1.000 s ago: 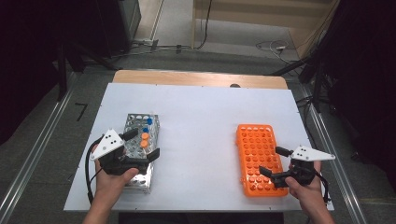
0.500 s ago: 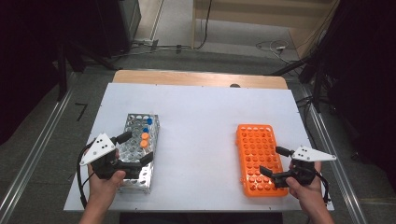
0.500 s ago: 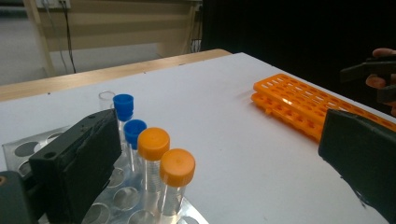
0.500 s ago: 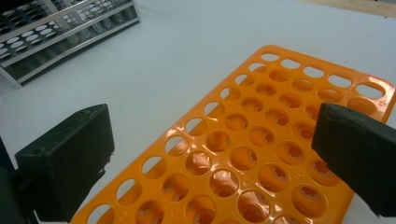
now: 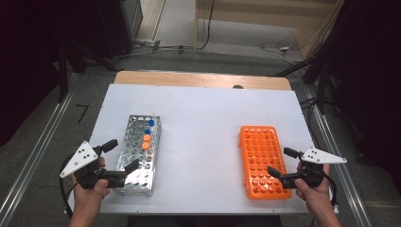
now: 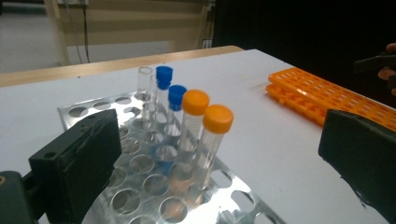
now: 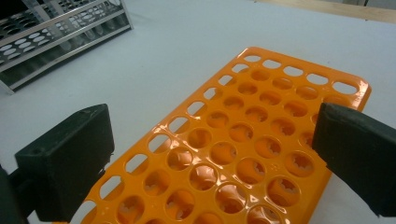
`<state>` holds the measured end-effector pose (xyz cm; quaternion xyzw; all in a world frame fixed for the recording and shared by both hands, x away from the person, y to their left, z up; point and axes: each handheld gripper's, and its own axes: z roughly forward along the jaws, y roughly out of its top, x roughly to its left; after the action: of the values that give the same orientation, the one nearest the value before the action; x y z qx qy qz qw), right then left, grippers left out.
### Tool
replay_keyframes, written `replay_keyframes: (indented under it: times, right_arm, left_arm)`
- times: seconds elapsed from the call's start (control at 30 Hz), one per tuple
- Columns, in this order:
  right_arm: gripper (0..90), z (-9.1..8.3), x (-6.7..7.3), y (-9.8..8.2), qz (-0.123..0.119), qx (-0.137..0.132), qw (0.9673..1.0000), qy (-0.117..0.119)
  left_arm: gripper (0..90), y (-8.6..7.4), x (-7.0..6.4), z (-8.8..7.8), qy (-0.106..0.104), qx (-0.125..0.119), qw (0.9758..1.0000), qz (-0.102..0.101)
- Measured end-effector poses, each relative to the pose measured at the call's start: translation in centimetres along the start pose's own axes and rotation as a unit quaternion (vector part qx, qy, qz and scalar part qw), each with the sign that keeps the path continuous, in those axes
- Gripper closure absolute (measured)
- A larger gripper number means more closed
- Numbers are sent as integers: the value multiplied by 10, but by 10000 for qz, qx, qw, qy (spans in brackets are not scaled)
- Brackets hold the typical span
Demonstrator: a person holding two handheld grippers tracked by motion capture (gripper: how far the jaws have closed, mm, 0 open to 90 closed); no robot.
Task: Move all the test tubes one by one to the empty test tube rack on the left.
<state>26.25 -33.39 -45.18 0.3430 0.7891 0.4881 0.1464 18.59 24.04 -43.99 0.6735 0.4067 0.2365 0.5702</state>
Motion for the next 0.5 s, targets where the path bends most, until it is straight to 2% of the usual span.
replay_keyframes:
  times: [0.17,0.4,0.5]
  right_arm:
    - [0,-1,-6,-4,64,-36,10000,-41]
    - [0,-3,-12,-8,149,-80,9998,-112]
    - [0,-4,-13,-9,114,-81,9998,-125]
  left_arm:
    - [0,-3,9,-6,0,-126,9999,-68]
    - [0,-8,16,-4,-26,-77,9998,-157]
    - [0,-9,15,-3,-49,-60,9999,-120]
